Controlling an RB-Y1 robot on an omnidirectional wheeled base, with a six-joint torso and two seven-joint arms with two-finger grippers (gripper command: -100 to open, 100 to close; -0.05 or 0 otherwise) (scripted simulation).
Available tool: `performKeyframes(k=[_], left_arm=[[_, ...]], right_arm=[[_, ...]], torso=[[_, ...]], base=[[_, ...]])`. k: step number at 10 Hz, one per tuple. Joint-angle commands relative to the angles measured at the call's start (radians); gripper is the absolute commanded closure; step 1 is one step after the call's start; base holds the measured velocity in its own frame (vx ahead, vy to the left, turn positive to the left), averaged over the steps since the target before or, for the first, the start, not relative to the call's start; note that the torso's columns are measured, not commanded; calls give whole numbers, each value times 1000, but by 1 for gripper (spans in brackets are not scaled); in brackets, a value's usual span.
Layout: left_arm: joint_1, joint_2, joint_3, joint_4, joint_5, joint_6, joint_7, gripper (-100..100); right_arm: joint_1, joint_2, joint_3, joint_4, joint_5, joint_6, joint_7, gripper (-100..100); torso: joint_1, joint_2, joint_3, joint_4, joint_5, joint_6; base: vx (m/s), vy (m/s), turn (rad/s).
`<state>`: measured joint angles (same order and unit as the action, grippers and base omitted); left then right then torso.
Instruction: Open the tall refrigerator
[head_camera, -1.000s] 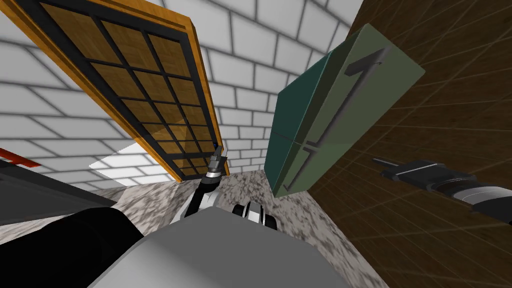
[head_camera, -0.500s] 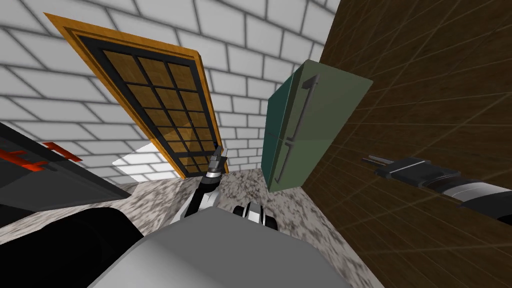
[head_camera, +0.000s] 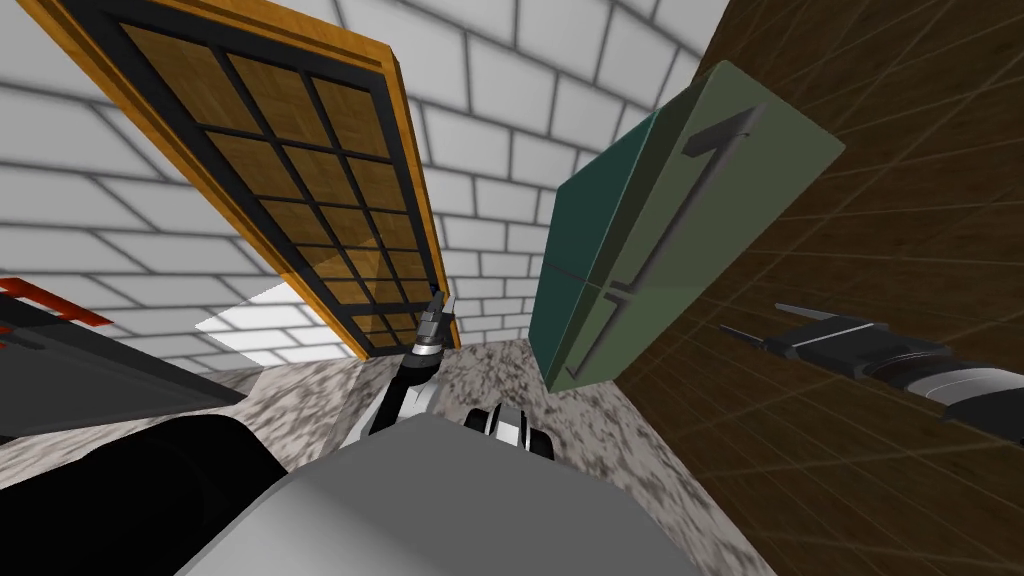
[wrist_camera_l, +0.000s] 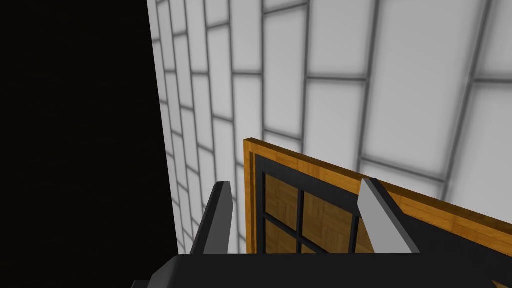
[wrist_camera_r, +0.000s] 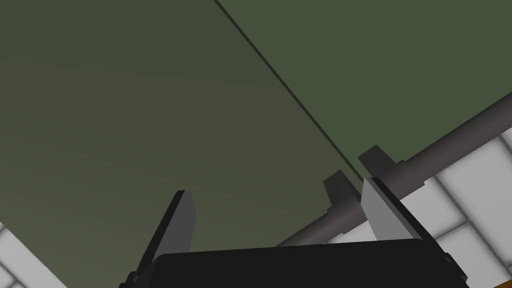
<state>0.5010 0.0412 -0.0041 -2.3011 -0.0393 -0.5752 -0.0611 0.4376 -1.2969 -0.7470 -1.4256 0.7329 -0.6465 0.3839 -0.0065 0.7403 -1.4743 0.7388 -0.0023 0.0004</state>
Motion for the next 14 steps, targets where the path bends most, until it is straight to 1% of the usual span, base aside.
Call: performKeyframes(k=[1, 5, 9, 10, 11, 12, 13, 14], left_arm=[[0, 0, 0, 0, 0, 0, 0, 0], [0, 0, 0, 0, 0, 0, 0, 0], [0, 0, 0, 0, 0, 0, 0, 0], [0, 0, 0, 0, 0, 0, 0, 0], [0, 0, 0, 0, 0, 0, 0, 0], [0, 0, 0, 0, 0, 0, 0, 0], [-1, 0, 0, 0, 0, 0, 0, 0], [-1, 0, 0, 0, 0, 0, 0, 0]], right_arm=[[6, -9, 2, 23, 8, 28, -2, -100], [17, -31, 3, 63, 21, 75, -10, -100], [27, -53, 3, 99, 33, 118, -18, -100], [30, -59, 3, 107, 37, 128, -19, -100], [34, -53, -7, 104, 37, 133, -20, -100], [38, -69, 8, 129, 44, 180, -37, -100], [39, -78, 17, 139, 47, 200, -46, -100], [40, -86, 26, 149, 49, 220, -54, -100]], torso=[[4, -2, -1, -1, 1, 0], [9, -2, -1, -1, 3, 0], [4, -3, -2, -1, 2, 0], [8, -3, -2, -2, 2, -5], [14, -5, -3, -4, 3, -9], [13, -4, -3, -3, 4, -9], [6, -2, -2, -3, 2, -11], [3, -3, -2, -2, 0, -7]], base=[[125, 199, -17], [127, 231, -13], [119, 236, -26], [102, 190, -49], [42, 67, -64], [-101, -39, 224], [-163, -71, 361], [-139, -46, 274]])
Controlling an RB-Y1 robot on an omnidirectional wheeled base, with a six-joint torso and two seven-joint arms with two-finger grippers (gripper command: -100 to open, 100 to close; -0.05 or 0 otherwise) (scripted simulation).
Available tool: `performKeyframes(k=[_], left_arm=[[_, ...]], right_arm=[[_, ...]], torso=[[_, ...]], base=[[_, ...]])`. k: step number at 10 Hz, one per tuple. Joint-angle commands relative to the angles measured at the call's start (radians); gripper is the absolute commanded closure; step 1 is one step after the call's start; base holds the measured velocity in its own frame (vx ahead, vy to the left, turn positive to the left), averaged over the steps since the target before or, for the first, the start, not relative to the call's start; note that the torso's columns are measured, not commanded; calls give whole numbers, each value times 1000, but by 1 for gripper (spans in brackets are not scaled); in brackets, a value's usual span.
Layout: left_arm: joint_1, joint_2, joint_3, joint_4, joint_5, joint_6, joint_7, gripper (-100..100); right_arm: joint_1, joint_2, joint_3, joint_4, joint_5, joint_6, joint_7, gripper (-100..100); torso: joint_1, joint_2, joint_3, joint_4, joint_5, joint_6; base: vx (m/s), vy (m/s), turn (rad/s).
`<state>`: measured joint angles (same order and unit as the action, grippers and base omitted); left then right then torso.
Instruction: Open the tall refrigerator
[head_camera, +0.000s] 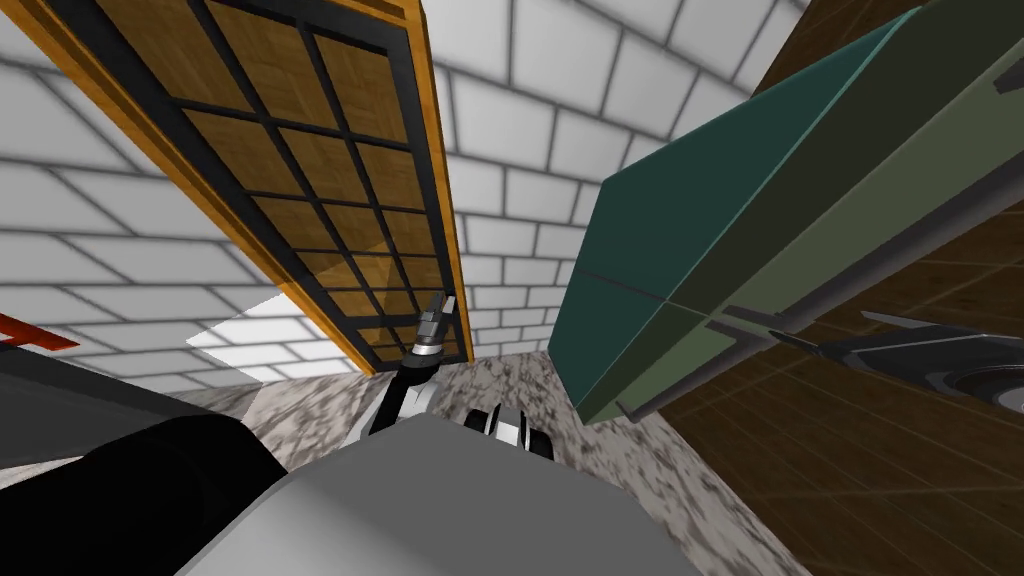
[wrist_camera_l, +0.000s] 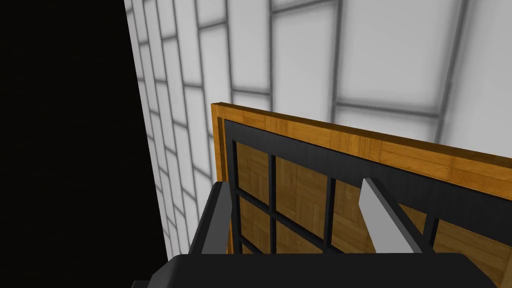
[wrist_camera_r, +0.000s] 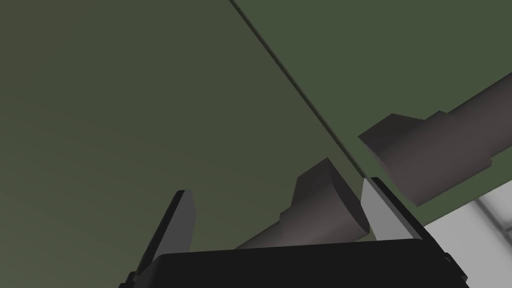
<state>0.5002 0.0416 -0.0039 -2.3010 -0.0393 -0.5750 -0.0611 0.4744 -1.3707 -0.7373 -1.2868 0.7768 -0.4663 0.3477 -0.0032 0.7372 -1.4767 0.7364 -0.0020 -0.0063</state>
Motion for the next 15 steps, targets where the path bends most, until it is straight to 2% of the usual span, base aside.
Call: performKeyframes(k=[1, 6, 7, 8, 9, 10, 11, 13, 14, 15], left_arm=[[0, 0, 0, 0, 0, 0, 0, 0], [0, 0, 0, 0, 0, 0, 0, 0], [0, 0, 0, 0, 0, 0, 0, 0], [1, 0, 0, 0, 0, 0, 0, 0], [1, 0, 0, 0, 0, 0, 0, 0], [1, 0, 0, 0, 0, 0, 0, 0], [1, 0, 0, 0, 0, 0, 0, 0], [1, 0, 0, 0, 0, 0, 0, 0], [1, 0, 0, 0, 0, 0, 0, 0], [1, 0, 0, 0, 0, 0, 0, 0]], right_arm=[[5, -20, 26, 21, 8, 60, -27, -100], [11, -62, 71, 71, 22, 160, -70, -100], [11, -57, 65, 63, 20, 145, -65, -100], [8, -45, 53, 51, 16, 120, -53, 100], [7, -37, 44, 41, 13, 100, -44, 100], [6, -29, 35, 31, 11, 80, -35, 100], [4, -12, 17, 11, 5, 40, -18, 100], [1, 4, -2, -9, 0, 0, -1, 100], [1, 4, -2, -9, 0, 0, -1, 100], [-1, 21, -20, -29, -5, -40, 17, 100]], torso=[[1, -1, -1, 1, 1, 5], [1, -2, -1, 0, 0, 5], [1, -2, -1, 0, 1, 5], [3, -4, -2, 0, 2, 7], [2, -5, -3, 2, 4, 13], [1, -5, -4, 3, 6, 9], [0, -4, -5, 4, 7, 6], [3, -4, -5, 4, 10, 1], [3, -4, -5, 4, 10, 2], [3, -2, -4, 5, 11, 1]], base=[[-133, -38, 191], [-129, -25, 213], [-54, -12, 52], [75, 10, -267], [163, 38, -315], [158, 56, -329], [184, 46, -340], [160, 43, -227], [85, 31, -94], [110, 50, -212]])
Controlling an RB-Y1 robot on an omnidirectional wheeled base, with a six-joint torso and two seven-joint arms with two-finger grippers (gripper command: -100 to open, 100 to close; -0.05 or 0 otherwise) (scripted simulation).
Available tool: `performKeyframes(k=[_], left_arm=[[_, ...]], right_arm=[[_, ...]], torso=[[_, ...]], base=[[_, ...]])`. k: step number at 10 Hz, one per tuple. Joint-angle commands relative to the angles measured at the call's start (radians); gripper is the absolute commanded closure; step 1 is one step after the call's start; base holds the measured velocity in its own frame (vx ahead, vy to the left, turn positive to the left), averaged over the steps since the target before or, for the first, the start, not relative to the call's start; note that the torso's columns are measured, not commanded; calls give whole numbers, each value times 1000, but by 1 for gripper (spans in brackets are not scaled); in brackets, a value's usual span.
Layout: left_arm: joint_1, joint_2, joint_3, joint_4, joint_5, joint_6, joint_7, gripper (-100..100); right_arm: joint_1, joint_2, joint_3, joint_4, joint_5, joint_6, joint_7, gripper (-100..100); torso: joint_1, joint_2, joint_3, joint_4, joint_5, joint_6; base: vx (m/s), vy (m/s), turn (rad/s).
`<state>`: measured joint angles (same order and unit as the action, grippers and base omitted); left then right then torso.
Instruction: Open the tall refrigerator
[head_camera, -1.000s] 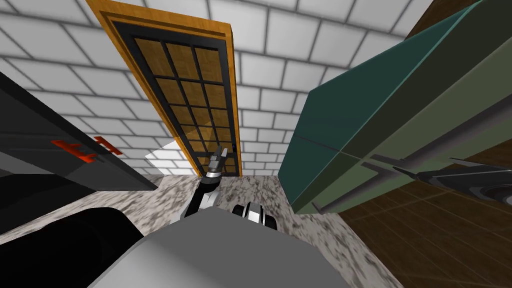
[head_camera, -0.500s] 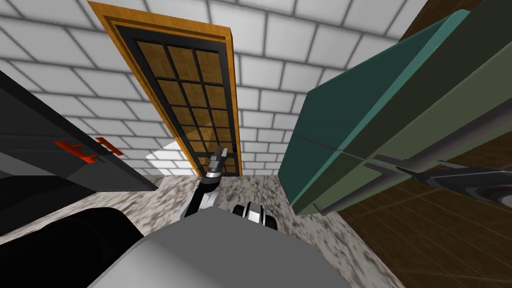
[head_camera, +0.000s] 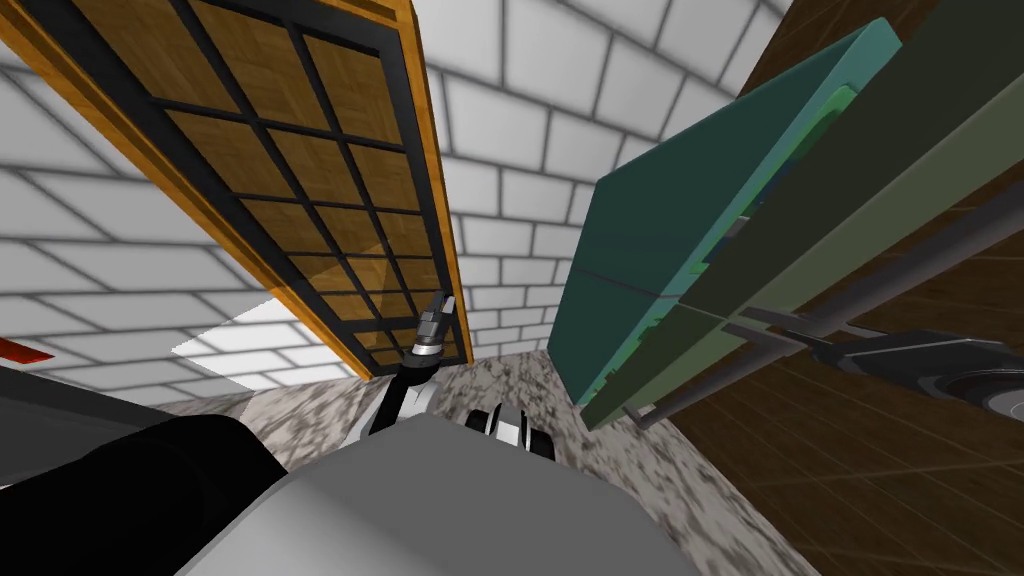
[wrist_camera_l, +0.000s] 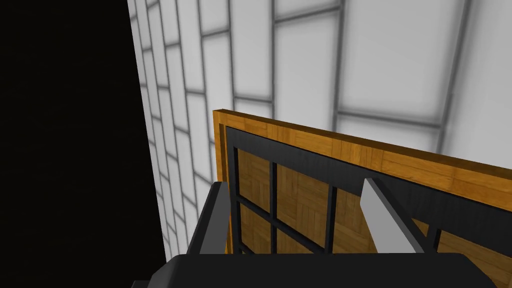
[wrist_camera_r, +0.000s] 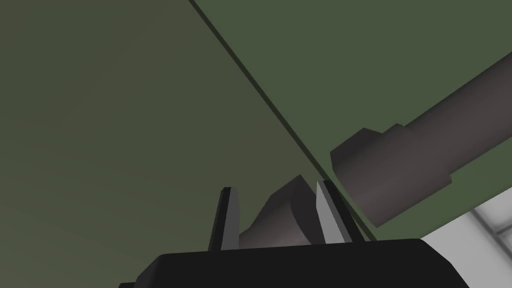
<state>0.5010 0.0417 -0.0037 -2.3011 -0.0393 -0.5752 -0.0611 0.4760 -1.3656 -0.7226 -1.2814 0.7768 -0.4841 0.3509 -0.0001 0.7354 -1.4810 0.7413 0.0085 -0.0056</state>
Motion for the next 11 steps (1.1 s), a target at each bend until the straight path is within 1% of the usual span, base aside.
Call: performKeyframes(k=[1, 2, 3, 4, 6, 7, 8, 10, 11], left_arm=[[0, 0, 0, 0, 0, 0, 0, 0], [0, 0, 0, 0, 0, 0, 0, 0], [0, 0, 0, 0, 0, 0, 0, 0], [-1, 0, 0, 0, 0, 0, 0, 0], [-1, 0, 0, 0, 0, 0, 0, 0], [-1, 0, 0, 0, 0, 0, 0, 0], [-1, 0, 0, 0, 0, 0, 0, 0], [0, 0, 0, 0, 0, 0, 0, 0], [0, 1, 0, 0, 0, 0, 0, 0]], right_arm=[[18, 9, -23, -30, 0, -10, -3, 100], [16, 16, -27, -53, -9, -31, 1, 100], [11, 21, -30, -73, -18, -49, 5, 100], [11, 21, -30, -73, -18, -49, 5, 100], [1, 30, -36, -111, -35, -83, 13, 100], [-4, 35, -38, -130, -44, -101, 17, 100], [-4, 35, -38, -130, -44, -101, 17, 100], [-13, 44, -44, -169, -61, -135, 26, 100], [-18, 48, -47, -188, -69, -152, 30, 100]], torso=[[5, 2, 2, 2, 1, 5], [4, 5, 5, 0, -2, 3], [-4, 10, 7, 2, -3, 3], [-14, 12, 9, 4, -5, 7], [-11, 7, 6, 1, -8, 12], [-11, 4, 4, 1, -7, 9], [-7, 4, 3, 1, -5, 7], [2, -4, -2, -1, -1, 3], [0, -6, -4, -1, 0, 0]], base=[[63, 31, -81], [-68, -125, 34], [-139, -319, 98], [-143, -254, 72], [-186, -254, 27], [-241, -284, 44], [-197, -230, 21], [-154, -278, 15], [-173, -330, 63]])
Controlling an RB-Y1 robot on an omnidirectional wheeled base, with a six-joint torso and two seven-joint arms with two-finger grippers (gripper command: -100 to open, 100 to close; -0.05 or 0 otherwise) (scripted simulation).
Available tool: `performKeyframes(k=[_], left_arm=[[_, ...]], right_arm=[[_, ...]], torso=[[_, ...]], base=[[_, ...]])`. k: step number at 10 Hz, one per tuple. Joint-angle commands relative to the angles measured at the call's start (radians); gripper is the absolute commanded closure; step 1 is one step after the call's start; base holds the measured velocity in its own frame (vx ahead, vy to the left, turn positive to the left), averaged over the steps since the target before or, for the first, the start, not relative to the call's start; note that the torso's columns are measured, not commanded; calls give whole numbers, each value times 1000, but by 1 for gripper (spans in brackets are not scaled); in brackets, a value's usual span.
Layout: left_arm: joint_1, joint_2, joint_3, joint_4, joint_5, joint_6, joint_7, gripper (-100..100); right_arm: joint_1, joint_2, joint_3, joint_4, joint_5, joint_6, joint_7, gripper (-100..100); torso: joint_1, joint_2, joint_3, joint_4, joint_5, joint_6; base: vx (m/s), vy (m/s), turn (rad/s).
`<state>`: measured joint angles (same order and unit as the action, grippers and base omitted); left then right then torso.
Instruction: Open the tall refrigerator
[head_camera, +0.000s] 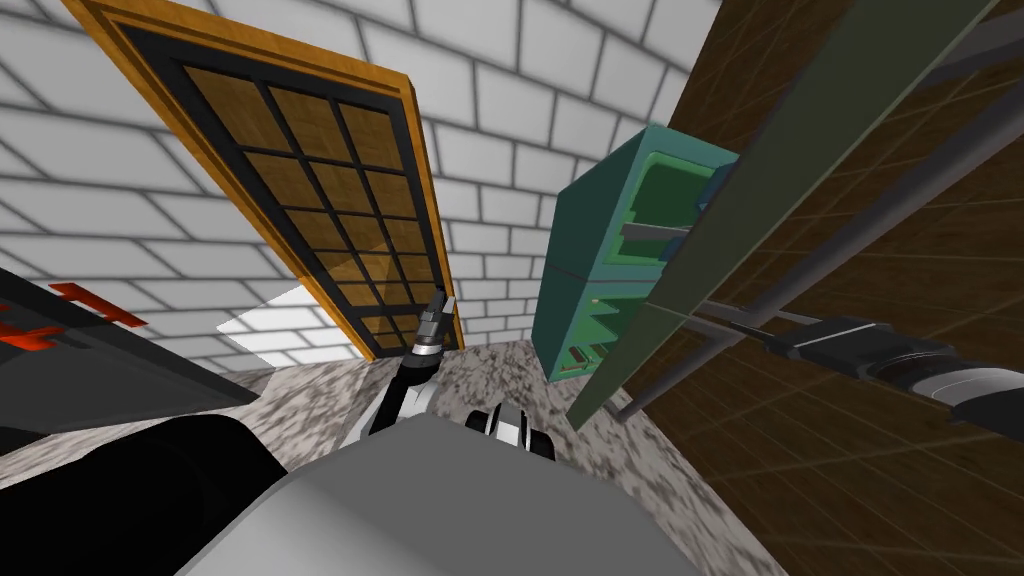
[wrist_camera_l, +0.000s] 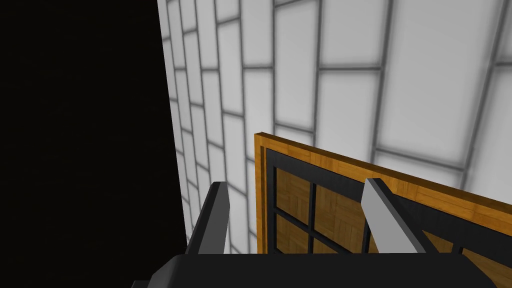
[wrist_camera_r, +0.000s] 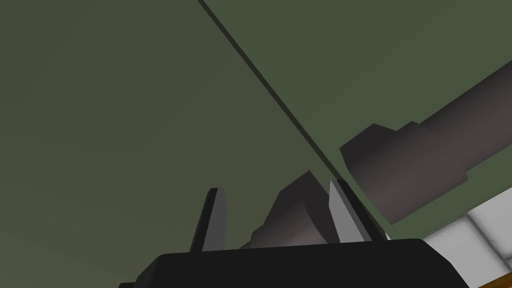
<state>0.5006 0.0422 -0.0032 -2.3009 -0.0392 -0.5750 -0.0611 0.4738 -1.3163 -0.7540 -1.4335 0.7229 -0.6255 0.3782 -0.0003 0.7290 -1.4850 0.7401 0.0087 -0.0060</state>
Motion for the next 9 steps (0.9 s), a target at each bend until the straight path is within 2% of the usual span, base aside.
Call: performKeyframes(k=[1, 3, 4, 5, 9], left_arm=[[0, 0, 0, 0, 0, 0, 0, 0], [0, 0, 0, 0, 0, 0, 0, 0], [0, 0, 0, 0, 0, 0, 0, 0], [0, 0, 0, 0, 0, 0, 0, 0], [0, 0, 0, 0, 0, 0, 0, 0]], right_arm=[[-16, -1, -15, -36, -15, -11, 2, 100], [-26, 8, -21, -74, -33, -46, 11, 100], [-11, 6, -10, -61, -25, -46, 6, 100], [-11, 10, -10, -81, -36, -71, 9, 100], [-18, 22, -13, -126, -66, -122, 22, 100]], torso=[[2, 0, 0, -1, 0, -2], [4, 3, 2, 0, 0, 1], [3, 6, 4, 3, 1, 2], [10, 3, 3, 0, -1, 4], [2, 2, 1, 1, 0, 0]], base=[[-175, -242, 60], [-200, -283, 50], [-88, -147, 14], [-88, -141, 14], [-92, -291, 73]])
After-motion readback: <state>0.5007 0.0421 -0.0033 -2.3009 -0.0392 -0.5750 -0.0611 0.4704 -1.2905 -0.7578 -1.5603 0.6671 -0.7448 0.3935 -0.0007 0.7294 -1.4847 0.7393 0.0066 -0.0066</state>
